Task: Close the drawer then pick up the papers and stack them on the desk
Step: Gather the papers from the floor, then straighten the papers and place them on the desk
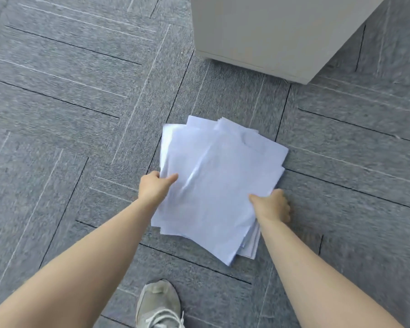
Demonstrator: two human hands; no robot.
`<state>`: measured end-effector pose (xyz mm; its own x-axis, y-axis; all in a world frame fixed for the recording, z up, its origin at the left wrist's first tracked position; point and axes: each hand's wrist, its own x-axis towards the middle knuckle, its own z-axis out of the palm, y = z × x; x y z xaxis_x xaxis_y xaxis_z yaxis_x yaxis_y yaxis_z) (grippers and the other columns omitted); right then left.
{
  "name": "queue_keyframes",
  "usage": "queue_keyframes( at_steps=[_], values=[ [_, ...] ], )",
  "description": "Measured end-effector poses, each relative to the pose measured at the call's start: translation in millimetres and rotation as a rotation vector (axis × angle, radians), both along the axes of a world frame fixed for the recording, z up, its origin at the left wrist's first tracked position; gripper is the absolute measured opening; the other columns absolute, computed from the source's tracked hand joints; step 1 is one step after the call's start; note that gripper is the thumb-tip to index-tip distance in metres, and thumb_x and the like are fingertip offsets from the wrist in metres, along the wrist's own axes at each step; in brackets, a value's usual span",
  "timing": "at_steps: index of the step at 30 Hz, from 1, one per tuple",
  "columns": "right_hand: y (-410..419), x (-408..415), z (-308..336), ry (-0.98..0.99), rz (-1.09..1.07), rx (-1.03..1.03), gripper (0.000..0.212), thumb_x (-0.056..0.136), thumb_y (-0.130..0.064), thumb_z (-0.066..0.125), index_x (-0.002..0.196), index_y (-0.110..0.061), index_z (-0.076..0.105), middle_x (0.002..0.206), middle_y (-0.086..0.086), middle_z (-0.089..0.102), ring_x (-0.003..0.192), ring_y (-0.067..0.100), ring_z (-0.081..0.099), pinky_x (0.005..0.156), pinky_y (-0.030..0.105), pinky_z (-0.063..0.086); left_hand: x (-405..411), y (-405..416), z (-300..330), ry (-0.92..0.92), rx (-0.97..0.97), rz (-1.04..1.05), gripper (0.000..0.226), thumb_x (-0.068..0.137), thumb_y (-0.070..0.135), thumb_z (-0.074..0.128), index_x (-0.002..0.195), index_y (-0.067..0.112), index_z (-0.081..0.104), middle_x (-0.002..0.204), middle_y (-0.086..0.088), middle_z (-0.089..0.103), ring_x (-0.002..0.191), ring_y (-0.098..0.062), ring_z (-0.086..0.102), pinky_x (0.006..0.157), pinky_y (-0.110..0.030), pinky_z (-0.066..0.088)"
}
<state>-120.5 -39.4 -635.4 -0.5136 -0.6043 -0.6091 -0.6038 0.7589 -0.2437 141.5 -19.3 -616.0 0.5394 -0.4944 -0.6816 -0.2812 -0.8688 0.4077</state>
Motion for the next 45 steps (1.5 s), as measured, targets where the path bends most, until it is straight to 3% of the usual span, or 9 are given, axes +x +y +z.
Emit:
queue_keyframes(
  at_steps=[4,8,11,16,22,34,39,42,45],
  values=[
    [12.0,24.2,-1.8,-0.146,0.170,-0.090,0.023,0.071,-0.023,0.062,0.093,-0.015,0.059,0.105,0.010,0.061,0.091,0.034,0.061,0.071,0.038,0.050,-10.0,1.3,-3.9,0.094,-0.044,-0.063,0.034,0.072,0.036,0.075,0.094,0.012,0.064,0.087,-0.004,0.067,0.081,-0.024,0.062,0.074,-0.033,0.050],
    [8.3,27.7,1.7,-0.324,-0.035,-0.140,0.032,0.073,-0.017,0.063,0.105,-0.016,0.060,0.099,0.002,0.065,0.082,0.023,0.061,0.074,0.032,0.048,-8.3,10.7,-6.6,0.204,-0.081,-0.055,0.032,0.065,0.017,0.072,0.097,0.018,0.065,0.095,-0.004,0.073,0.085,-0.025,0.070,0.081,-0.039,0.058],
    [5.2,24.2,7.8,-0.482,-0.256,-0.141,0.046,0.075,-0.020,0.069,0.119,-0.011,0.058,0.096,0.006,0.066,0.074,0.023,0.063,0.076,0.042,0.055,-5.3,12.8,7.1,0.341,-0.142,-0.011,0.026,0.071,0.001,0.069,0.093,0.015,0.065,0.086,-0.008,0.072,0.063,-0.017,0.069,0.059,-0.027,0.059],
    [-6.3,26.0,68.5,-0.774,-0.231,-0.049,0.006,0.081,-0.014,0.070,0.086,-0.017,0.068,0.090,0.006,0.072,0.062,0.011,0.059,0.056,0.023,0.043,7.1,9.7,85.7,0.432,-0.239,0.023,0.021,0.059,0.009,0.069,0.079,0.015,0.064,0.067,-0.005,0.064,0.046,-0.009,0.058,0.047,-0.022,0.050],
    [-43.9,46.5,273.0,-0.970,-0.210,-0.224,0.022,0.079,0.002,0.067,0.101,-0.002,0.069,0.105,0.017,0.074,0.097,0.033,0.071,0.088,0.044,0.056,27.2,-9.5,278.0,0.497,-0.406,0.082,0.021,0.067,0.002,0.077,0.080,0.016,0.069,0.066,0.006,0.075,0.057,-0.010,0.068,0.055,-0.024,0.057],
    [-153.0,73.2,795.2,-0.907,-0.029,-0.802,0.020,0.085,0.002,0.057,0.097,-0.007,0.071,0.085,0.006,0.076,0.086,0.026,0.072,0.072,0.030,0.055,6.7,-155.1,739.1,0.411,-0.860,0.134,0.012,0.076,0.011,0.074,0.072,0.017,0.065,0.057,0.016,0.067,0.052,-0.001,0.057,0.059,-0.023,0.049],
    [-208.3,33.9,904.6,-0.871,-0.054,-1.013,0.026,0.085,0.000,0.060,0.080,-0.023,0.071,0.068,-0.014,0.073,0.067,0.005,0.065,0.058,0.012,0.051,-36.1,-246.8,851.9,0.440,-0.970,-0.034,0.014,0.076,0.012,0.075,0.069,0.016,0.063,0.066,0.007,0.066,0.062,-0.013,0.060,0.056,-0.021,0.049],
    [-251.3,-2.0,931.4,-0.873,-0.089,-1.102,0.011,0.083,-0.002,0.060,0.084,-0.006,0.070,0.071,0.014,0.066,0.068,0.016,0.057,0.064,0.024,0.045,-74.1,-298.0,882.3,0.466,-0.996,-0.089,0.017,0.075,0.009,0.075,0.066,0.019,0.065,0.063,0.009,0.068,0.066,-0.018,0.062,0.065,-0.033,0.053],
    [-304.3,-39.1,938.8,-0.865,-0.087,-1.133,0.013,0.082,-0.005,0.062,0.086,0.007,0.067,0.075,0.008,0.060,0.069,0.016,0.053,0.059,0.025,0.042,-110.2,-347.1,893.8,0.494,-1.019,-0.077,0.011,0.074,0.008,0.077,0.072,0.016,0.069,0.065,0.007,0.070,0.067,-0.017,0.063,0.067,-0.034,0.053]
  ],
)
